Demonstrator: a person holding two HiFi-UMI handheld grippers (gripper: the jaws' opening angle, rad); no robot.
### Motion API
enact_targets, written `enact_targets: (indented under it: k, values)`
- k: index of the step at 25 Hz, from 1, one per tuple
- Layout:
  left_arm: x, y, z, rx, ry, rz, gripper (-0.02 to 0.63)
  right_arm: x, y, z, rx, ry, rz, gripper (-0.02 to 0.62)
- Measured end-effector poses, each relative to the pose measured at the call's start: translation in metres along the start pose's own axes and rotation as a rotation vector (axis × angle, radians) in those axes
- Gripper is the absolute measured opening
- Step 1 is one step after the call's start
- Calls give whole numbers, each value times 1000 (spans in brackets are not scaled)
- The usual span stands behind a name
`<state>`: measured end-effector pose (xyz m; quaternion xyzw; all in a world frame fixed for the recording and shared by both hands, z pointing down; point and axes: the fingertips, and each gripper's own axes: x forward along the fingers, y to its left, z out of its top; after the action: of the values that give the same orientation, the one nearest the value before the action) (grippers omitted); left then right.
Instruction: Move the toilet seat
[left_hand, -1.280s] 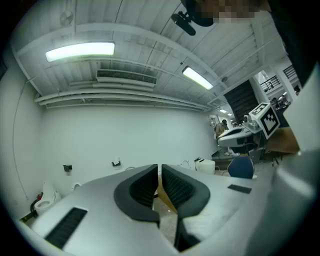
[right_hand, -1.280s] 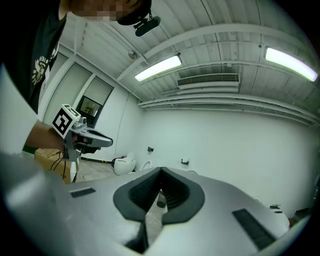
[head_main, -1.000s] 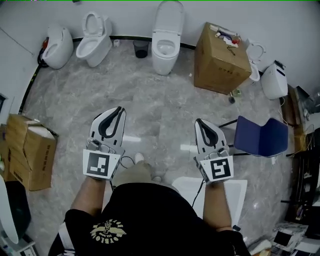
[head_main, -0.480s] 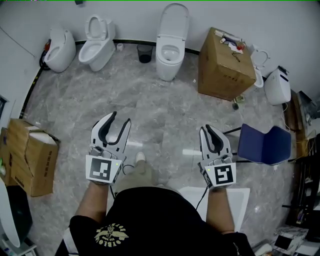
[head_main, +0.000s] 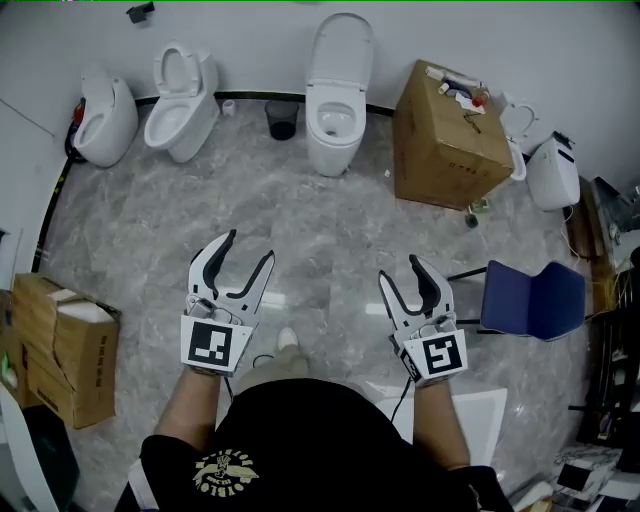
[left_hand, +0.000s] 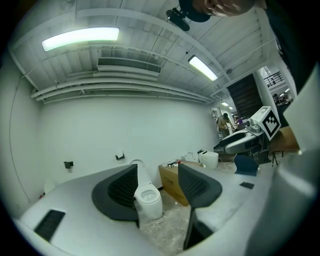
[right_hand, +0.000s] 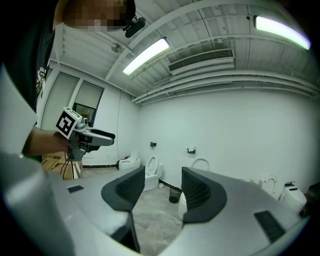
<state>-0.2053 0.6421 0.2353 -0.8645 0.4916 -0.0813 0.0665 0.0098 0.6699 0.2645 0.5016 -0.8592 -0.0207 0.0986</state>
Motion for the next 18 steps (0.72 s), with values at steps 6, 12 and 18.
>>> enact_targets:
  k: [6,12,18]
  values:
    - [25,35,-4,-5,3,-20,235,38,-3,8,18,16,-10,221]
    - [45,63,-3,-14,-33,-49,235,63,-5,28,34,2,-34,221]
    - [65,67,-2,-29,-44,-97,235,70,-7,33,24,27,-48,221]
